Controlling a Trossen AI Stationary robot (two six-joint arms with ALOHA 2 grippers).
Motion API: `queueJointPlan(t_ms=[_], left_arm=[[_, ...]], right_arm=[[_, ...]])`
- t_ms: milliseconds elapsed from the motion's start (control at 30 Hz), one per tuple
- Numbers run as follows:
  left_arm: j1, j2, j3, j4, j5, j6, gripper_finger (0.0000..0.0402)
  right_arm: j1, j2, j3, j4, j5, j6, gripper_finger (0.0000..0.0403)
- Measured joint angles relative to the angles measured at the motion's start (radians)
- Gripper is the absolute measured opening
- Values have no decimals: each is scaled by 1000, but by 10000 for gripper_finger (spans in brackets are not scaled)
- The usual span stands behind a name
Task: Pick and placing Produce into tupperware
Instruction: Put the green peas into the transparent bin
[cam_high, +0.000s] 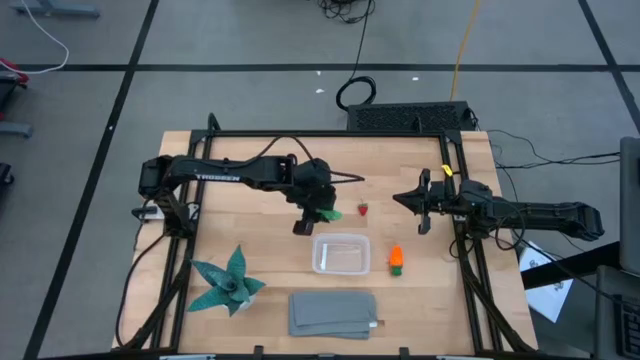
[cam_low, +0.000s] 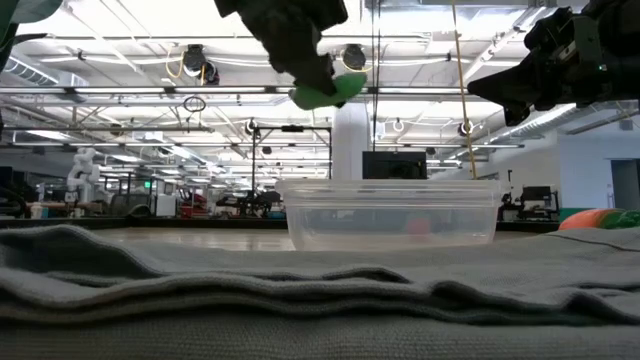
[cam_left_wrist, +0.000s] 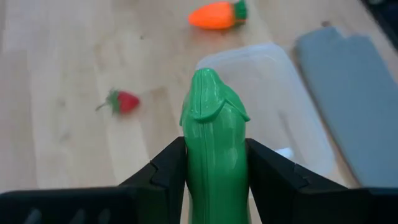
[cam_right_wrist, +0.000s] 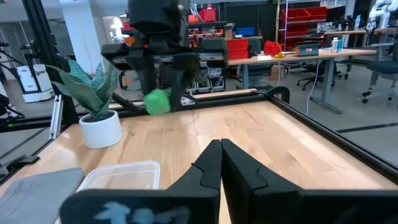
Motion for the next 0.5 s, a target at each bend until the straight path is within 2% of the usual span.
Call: queueJointPlan(t_ms=[233,500], left_arm=[[-17,-22,-2,-30,36,6,143],[-86,-24,-2,23,56,-23,143]], right_arm=[[0,0,0,0,0,-1,0],[0,0,0,0,0,-2,0]])
